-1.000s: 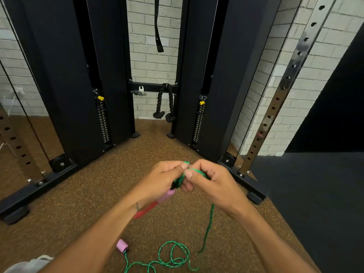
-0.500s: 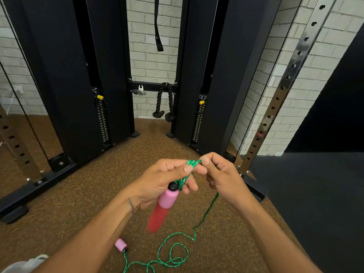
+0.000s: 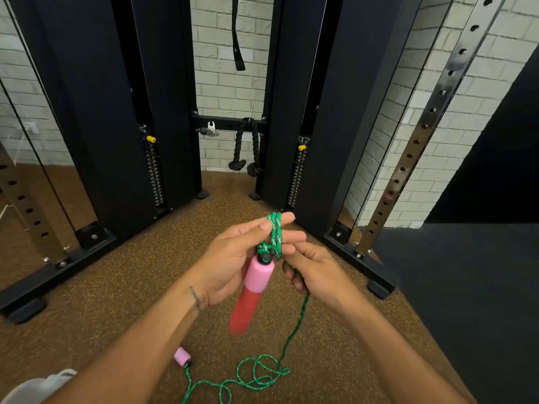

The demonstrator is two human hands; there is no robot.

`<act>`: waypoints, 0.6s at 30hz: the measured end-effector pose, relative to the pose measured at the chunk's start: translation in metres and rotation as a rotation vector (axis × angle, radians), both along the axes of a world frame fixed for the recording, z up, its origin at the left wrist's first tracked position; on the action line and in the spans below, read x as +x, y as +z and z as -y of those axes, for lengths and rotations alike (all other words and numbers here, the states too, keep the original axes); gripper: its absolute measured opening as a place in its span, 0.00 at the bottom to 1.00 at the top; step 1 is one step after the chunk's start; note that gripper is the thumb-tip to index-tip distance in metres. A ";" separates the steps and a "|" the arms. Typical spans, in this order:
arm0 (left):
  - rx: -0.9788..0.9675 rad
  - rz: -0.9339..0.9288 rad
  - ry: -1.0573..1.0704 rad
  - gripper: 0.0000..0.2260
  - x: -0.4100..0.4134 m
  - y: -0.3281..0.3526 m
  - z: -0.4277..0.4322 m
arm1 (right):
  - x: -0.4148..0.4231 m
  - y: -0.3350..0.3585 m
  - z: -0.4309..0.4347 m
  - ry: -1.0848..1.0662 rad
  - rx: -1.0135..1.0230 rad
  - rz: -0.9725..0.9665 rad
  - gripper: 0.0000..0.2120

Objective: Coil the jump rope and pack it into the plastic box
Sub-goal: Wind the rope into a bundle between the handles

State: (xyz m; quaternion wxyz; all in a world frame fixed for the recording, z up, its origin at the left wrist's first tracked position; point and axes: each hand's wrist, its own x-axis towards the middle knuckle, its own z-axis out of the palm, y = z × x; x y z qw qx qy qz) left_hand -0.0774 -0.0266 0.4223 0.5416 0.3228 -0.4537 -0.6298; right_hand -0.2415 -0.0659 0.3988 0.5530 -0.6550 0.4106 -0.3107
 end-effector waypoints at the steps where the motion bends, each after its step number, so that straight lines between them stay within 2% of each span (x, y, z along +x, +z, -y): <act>1: 0.005 0.000 0.006 0.17 0.000 -0.001 0.001 | -0.001 0.000 0.000 -0.004 -0.004 -0.014 0.13; 5: -0.009 0.048 0.053 0.16 0.003 -0.004 0.002 | -0.005 0.002 0.000 0.031 -0.042 -0.047 0.13; 11: 0.036 0.013 0.085 0.16 0.009 0.001 0.003 | -0.008 0.005 -0.005 0.134 -0.221 -0.232 0.10; 18: 0.003 0.329 0.088 0.17 0.014 -0.003 -0.002 | -0.009 0.005 -0.007 0.164 -0.525 -0.365 0.10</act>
